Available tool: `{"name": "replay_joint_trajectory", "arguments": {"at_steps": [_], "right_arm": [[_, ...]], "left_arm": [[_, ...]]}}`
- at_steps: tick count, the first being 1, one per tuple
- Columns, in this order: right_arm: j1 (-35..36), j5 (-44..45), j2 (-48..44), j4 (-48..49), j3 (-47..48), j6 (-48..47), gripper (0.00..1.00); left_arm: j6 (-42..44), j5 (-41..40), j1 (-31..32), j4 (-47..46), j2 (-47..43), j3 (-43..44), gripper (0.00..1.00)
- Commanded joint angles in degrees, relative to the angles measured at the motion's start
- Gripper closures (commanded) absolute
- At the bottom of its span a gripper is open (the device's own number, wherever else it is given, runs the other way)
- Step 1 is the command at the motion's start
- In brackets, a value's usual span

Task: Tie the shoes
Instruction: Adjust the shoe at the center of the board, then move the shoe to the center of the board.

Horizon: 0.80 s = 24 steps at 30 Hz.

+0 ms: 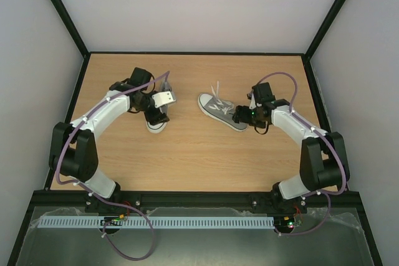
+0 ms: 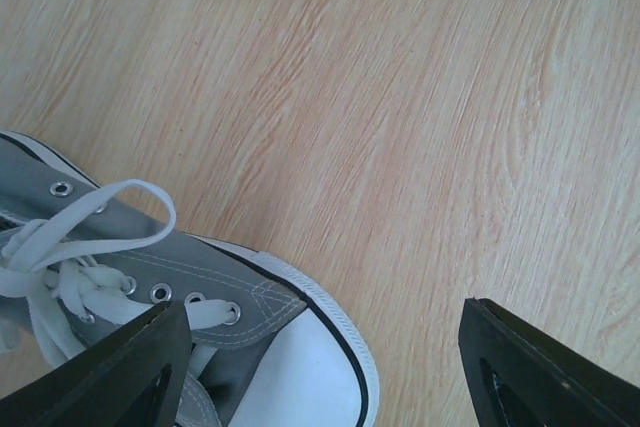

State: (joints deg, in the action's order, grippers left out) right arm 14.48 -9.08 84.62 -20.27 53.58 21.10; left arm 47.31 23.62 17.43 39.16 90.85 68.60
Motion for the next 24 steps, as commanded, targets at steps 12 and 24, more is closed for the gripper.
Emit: {"name": "replay_joint_trajectory", "arguments": {"at_steps": [12, 24], "right_arm": [[-0.07, -2.44, 0.71, -1.68, 3.24, -15.03, 0.99], [15.78, -13.37, -8.61, -25.73, 9.68, -65.03, 0.99]], "left_arm": [[-0.98, 4.28, -0.09, 2.94, -1.98, -0.99, 0.23], [3.76, 10.59, -4.54, 8.83, -3.42, 1.91, 0.27]]}}
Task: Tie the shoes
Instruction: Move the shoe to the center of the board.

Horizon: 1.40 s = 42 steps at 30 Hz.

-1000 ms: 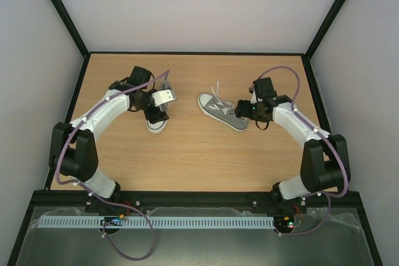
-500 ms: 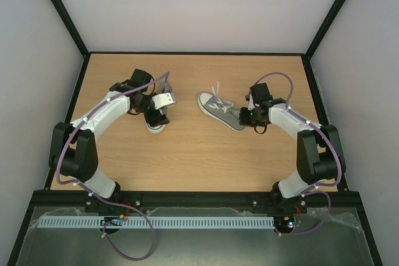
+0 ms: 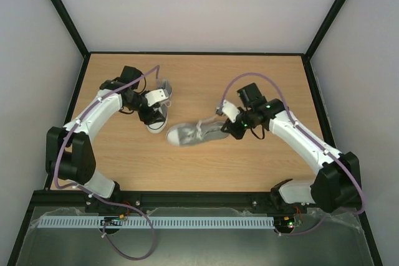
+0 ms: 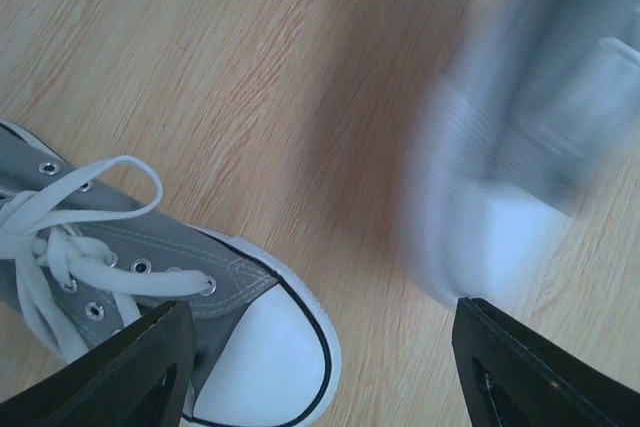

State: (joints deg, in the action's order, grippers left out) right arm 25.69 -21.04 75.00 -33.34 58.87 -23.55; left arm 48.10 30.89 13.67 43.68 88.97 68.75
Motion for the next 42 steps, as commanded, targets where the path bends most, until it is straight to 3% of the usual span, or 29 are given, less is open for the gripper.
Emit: {"name": "replay_joint_trajectory", "arguments": {"at_steps": [1, 9, 16, 19, 22, 26, 30, 33, 35, 36, 39, 42], "right_arm": [[4.96, 1.44, 2.14, -13.79, 6.21, -22.13, 0.99], [7.91, 18.14, 20.11, -19.92, 26.16, -40.49, 0.99], [8.67, 13.86, 29.39, -10.05, 29.26, -48.18, 0.99], [8.95, 15.76, 32.36, -4.30, 28.58, -50.36, 0.82], [9.62, 17.61, 32.37, 5.65, 25.70, -50.93, 0.49], [9.66, 18.17, 28.69, 14.98, 22.61, -49.10, 0.44], [9.04, 18.62, 22.84, 24.12, 19.32, -40.99, 0.39], [6.69, 13.85, 15.62, 35.75, 14.39, -26.89, 0.31], [3.85, 8.18, 10.70, 41.66, 10.80, -17.31, 0.24], [2.58, 6.26, 8.35, 44.25, 8.98, -12.99, 0.03], [0.41, 4.88, 3.21, 48.47, 5.47, -1.96, 0.01], [-1.82, 10.47, -2.45, 55.80, 0.51, 11.35, 0.01]], "left_arm": [[3.60, 3.94, -0.78, 4.85, -1.67, 1.59, 0.27], [4.49, 9.06, -0.32, 5.14, -2.13, -0.58, 0.28], [3.44, 8.29, 1.04, 2.73, -2.40, -3.67, 0.30], [3.61, 6.77, 2.23, 1.84, -2.31, -5.39, 0.30], [4.67, 6.20, 3.61, 1.60, -2.43, -7.67, 0.30], [6.77, 4.97, 6.61, 1.63, -3.30, -11.87, 0.26], [10.23, 2.44, 10.82, 1.70, -4.35, -16.44, 0.23], [11.01, -0.80, 13.99, -1.31, -4.37, -19.97, 0.01], [9.75, -2.63, 15.78, -5.88, -4.28, -21.53, 0.01], [8.76, -2.95, 16.56, -8.63, -4.14, -21.84, 0.01], [7.38, -2.86, 18.95, -14.74, -3.63, -21.84, 0.01], [11.17, -2.25, 22.25, -17.43, -3.43, -21.85, 0.03]]}}
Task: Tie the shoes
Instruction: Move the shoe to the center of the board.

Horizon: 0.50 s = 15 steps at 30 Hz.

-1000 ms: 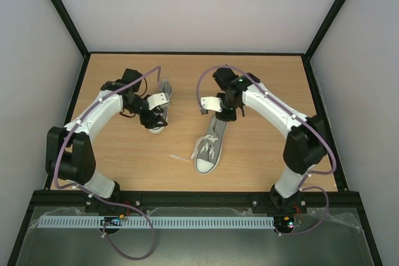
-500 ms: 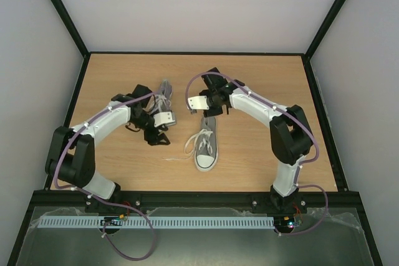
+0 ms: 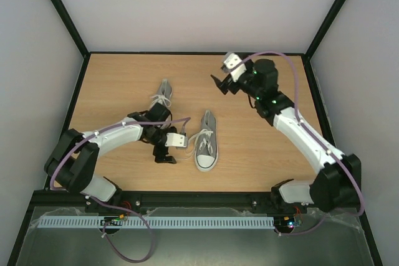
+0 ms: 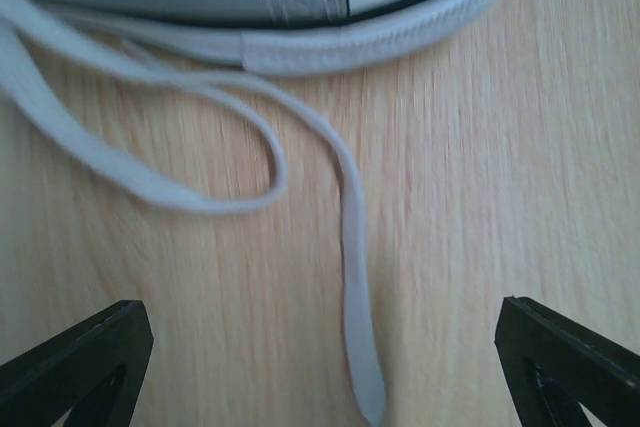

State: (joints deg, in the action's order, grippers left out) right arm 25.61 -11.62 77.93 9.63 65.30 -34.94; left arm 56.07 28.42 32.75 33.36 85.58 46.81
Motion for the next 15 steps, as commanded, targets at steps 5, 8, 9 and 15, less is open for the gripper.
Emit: {"name": "replay_joint_trajectory", "arguments": {"at_steps": [5, 8, 9, 15], "right_arm": [[-4.80, 5.54, -12.17, 15.50, -10.17, 36.88, 0.01], [-4.83, -3.71, -15.45, 13.36, -11.51, 37.04, 0.01], [-4.79, -6.53, -16.65, 13.27, -12.39, 36.86, 0.01], [-4.84, -10.31, -21.67, 8.20, -14.73, 36.33, 0.01]], "left_arm": [[12.84, 1.20, 7.67, -2.26, 1.73, 3.30, 0.14], [17.09, 0.22, 9.13, -1.64, 3.02, 3.64, 0.26], [17.89, -0.66, 9.53, -2.01, 3.74, 3.64, 0.32], [16.88, -5.73, 10.40, -3.62, 9.29, 5.42, 0.39]]}}
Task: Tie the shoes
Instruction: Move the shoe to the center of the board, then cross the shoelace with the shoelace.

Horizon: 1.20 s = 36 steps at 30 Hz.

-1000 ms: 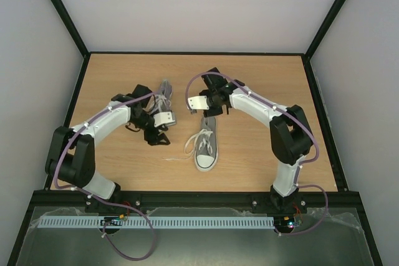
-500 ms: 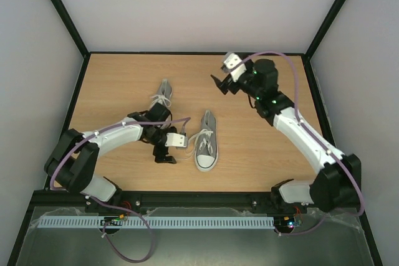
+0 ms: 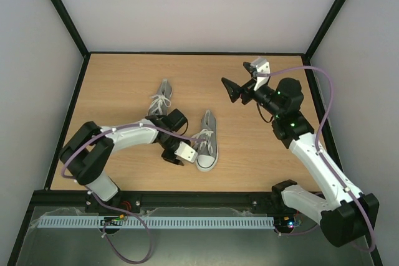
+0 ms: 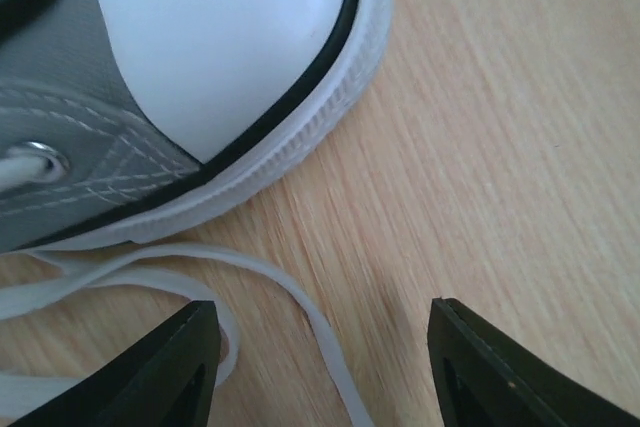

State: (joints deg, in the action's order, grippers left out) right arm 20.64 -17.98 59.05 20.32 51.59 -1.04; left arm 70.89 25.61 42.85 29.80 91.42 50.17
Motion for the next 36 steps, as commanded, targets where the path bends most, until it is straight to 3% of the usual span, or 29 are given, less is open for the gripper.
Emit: {"name": "replay_joint_trajectory", "arguments": {"at_steps": [1, 3, 5, 11, 13, 16, 18, 23, 29, 33, 36], "right_arm": [[0.18, -4.24, -3.54, -3.50, -1.21, 2.64, 0.00], [0.13, -6.36, -4.41, -5.76, -1.36, 2.72, 0.01], [0.20, -7.99, -4.84, -7.91, -1.38, 3.64, 0.01], [0.19, -9.17, -5.96, -11.67, -1.39, 8.07, 0.02], [0.21, -11.19, -7.28, -11.07, -1.58, 9.02, 0.00], [0.19, -10.72, -10.48, -8.50, -2.83, 11.46, 0.01], [0.26, -6.60, -13.67, -7.11, -4.17, 14.37, 0.01], [0.20, 1.51, -16.96, -10.21, -6.04, 20.22, 0.01], [0.19, -5.60, -11.92, -19.96, -4.89, 19.68, 0.01], [0.23, -11.20, -6.33, -28.88, -1.81, 21.99, 0.20], [0.81, -13.83, -4.03, -33.46, -1.47, 24.45, 0.26]], "left_arm": [[1.85, -3.58, 0.30, -0.35, 4.10, 1.95, 0.34], [1.63, -4.41, 0.23, -1.18, 4.95, 1.51, 0.26], [1.35, -4.65, 0.38, -1.92, 5.70, 1.25, 0.24], [-2.89, -7.77, 0.88, -4.00, 8.05, 1.33, 0.31], [-3.39, -8.58, 0.86, -3.92, 8.50, 0.91, 0.45], [-5.13, -8.79, 0.73, -3.17, 8.31, 0.44, 0.82], [-6.07, -5.26, -1.06, 1.06, 7.30, 2.38, 0.97], [-7.24, 7.40, -6.47, 9.60, 0.85, 8.14, 0.98], [-7.88, 22.54, -10.67, 15.68, -7.62, 11.99, 0.98], [-12.31, 32.50, -10.90, 18.38, -7.48, 15.63, 0.98], [-17.48, 39.69, -10.93, 17.97, -6.90, 17.27, 0.98]]}}
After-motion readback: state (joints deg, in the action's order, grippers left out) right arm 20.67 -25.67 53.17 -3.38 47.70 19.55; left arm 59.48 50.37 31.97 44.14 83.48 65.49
